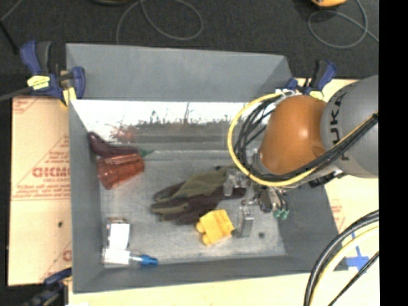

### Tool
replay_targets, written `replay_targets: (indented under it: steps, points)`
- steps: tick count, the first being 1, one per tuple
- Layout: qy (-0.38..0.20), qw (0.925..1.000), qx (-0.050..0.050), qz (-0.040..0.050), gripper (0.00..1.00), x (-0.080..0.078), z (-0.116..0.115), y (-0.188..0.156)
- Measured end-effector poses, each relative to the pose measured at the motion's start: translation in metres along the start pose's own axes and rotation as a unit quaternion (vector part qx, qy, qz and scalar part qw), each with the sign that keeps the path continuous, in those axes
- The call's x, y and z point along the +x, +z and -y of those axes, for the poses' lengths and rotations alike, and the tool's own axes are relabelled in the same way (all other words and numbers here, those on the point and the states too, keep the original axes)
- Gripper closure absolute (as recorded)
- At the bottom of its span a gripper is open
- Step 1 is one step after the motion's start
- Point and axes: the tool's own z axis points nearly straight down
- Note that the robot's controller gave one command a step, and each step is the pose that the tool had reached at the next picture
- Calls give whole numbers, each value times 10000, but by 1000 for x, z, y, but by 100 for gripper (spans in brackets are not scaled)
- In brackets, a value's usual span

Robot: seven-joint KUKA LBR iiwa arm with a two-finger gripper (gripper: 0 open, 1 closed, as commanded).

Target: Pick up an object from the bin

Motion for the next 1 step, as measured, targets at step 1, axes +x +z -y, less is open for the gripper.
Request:
replay_targets:
  steps: [1]
  points:
    - [-1,10000,2,42,0,-2,0,-4]
